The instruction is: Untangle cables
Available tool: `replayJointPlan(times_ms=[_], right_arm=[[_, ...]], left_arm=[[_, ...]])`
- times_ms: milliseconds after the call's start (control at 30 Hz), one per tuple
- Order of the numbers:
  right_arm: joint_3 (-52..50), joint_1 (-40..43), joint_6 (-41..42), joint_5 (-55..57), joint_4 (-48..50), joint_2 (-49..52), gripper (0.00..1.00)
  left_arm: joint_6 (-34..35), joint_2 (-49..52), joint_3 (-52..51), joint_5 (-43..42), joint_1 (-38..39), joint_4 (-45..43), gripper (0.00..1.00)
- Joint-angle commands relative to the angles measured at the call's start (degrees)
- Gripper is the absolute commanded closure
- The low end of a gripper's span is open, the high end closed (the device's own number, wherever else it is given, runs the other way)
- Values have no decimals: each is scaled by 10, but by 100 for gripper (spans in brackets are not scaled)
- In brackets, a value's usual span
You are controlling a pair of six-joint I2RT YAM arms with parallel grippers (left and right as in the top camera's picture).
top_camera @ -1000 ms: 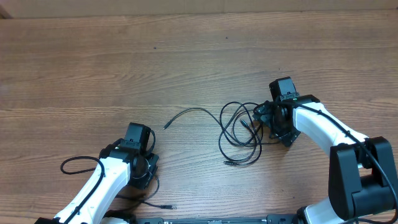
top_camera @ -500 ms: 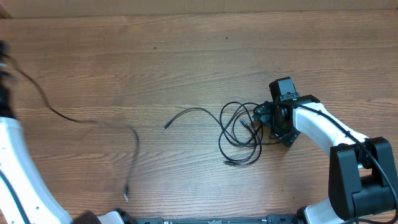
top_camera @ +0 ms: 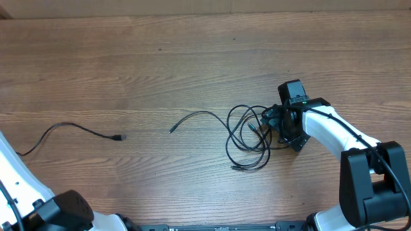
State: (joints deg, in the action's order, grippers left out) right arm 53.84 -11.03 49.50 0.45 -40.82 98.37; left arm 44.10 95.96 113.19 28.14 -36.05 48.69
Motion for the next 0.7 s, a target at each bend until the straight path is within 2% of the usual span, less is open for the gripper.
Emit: replayJointPlan(times_ms=[0, 100, 300, 433, 500, 567, 667], right_arm=[[-30, 1, 1, -37, 31, 30, 0], [-30, 1, 1, -37, 63, 30, 0], [-30, 1, 1, -37, 96, 30, 0], [-30, 1, 1, -37, 97, 30, 0], [-30, 1, 1, -37, 97, 30, 0], [-30, 1, 1, -37, 97, 30, 0], [-30, 1, 1, -37, 97, 30, 0]], left_arm=[[-10, 28, 14, 82, -4, -18, 96], [-70, 28, 18, 156, -20, -90, 95], [-159, 30, 61, 164, -84, -210, 96], [-228, 41, 62, 189, -94, -281, 96], [-233, 59, 62, 189, -93, -266, 96], [-185, 90, 62, 160, -79, -180, 96], [-115, 122, 62, 41, -59, -61, 96]])
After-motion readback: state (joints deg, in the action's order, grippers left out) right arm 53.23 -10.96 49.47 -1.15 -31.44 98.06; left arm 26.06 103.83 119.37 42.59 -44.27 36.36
